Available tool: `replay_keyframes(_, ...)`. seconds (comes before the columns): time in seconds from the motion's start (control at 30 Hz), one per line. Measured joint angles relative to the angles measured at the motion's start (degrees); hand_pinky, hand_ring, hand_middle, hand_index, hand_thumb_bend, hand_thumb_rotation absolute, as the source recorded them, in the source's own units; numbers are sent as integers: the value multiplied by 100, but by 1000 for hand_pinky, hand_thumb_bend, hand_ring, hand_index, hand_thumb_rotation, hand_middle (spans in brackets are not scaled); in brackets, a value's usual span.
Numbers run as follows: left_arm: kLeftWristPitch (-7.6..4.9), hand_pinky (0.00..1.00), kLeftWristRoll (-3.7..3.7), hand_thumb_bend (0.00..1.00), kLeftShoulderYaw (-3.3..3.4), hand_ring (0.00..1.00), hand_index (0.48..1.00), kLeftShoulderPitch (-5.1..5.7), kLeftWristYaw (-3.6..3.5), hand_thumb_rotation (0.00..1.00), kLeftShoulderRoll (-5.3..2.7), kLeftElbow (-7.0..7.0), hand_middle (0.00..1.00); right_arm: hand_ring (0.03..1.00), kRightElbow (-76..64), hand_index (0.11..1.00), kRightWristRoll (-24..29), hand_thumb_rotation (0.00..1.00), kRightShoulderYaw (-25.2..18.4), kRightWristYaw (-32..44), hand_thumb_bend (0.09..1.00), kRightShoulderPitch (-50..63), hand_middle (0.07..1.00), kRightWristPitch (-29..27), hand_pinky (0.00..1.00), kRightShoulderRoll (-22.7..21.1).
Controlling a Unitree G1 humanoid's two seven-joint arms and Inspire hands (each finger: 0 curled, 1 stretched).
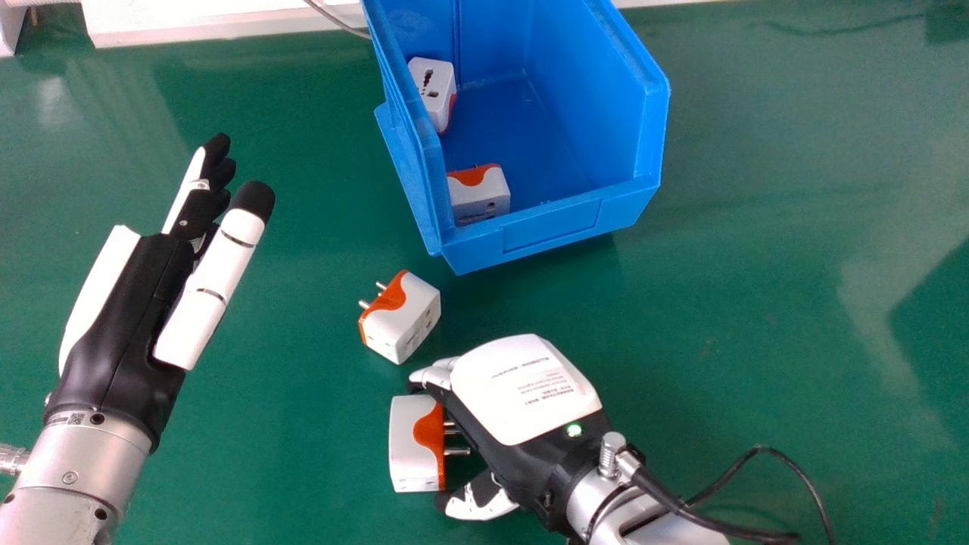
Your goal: Pick all objects and put in blue box
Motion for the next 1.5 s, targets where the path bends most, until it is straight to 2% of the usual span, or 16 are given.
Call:
replay_keyframes(0.47,151,1000,94,610,-44,1000,1000,-84,25,1000,-10,-41,1000,698,89,720,-108,259,-3,-27,339,-186,754,-9,603,-29)
replay_keyframes(0.73,151,1000,92,588,-44,1000,1000,-109,26,1000,-14,-44,1000,674,184,691,-156,227,4,-71,332,-256,728,14,580,7)
replay_keyframes(0.93,150,1000,86,574,-44,1000,1000,-108,26,1000,-19,-44,1000,640,205,654,-176,208,5,-34,373,-300,687,131,557,64)
replay_keyframes(1.0,150,1000,80,571,-44,1000,1000,-108,26,1000,-19,-44,1000,548,210,600,-209,155,11,-53,421,-309,613,145,483,58)
replay_keyframes(1.1,150,1000,70,571,-44,1000,1000,-108,26,1000,-19,-44,1000,494,274,582,-299,124,24,-237,440,-315,571,154,436,35)
replay_keyframes(1.17,150,1000,69,571,-44,1000,1000,-109,26,1000,-19,-44,1000,407,304,550,-296,79,27,-376,467,-314,508,149,350,35)
replay_keyframes(1.5,146,1000,69,576,-37,1000,1000,-108,25,1000,-18,-43,1000,344,434,508,-288,20,60,-799,505,-310,462,133,284,27)
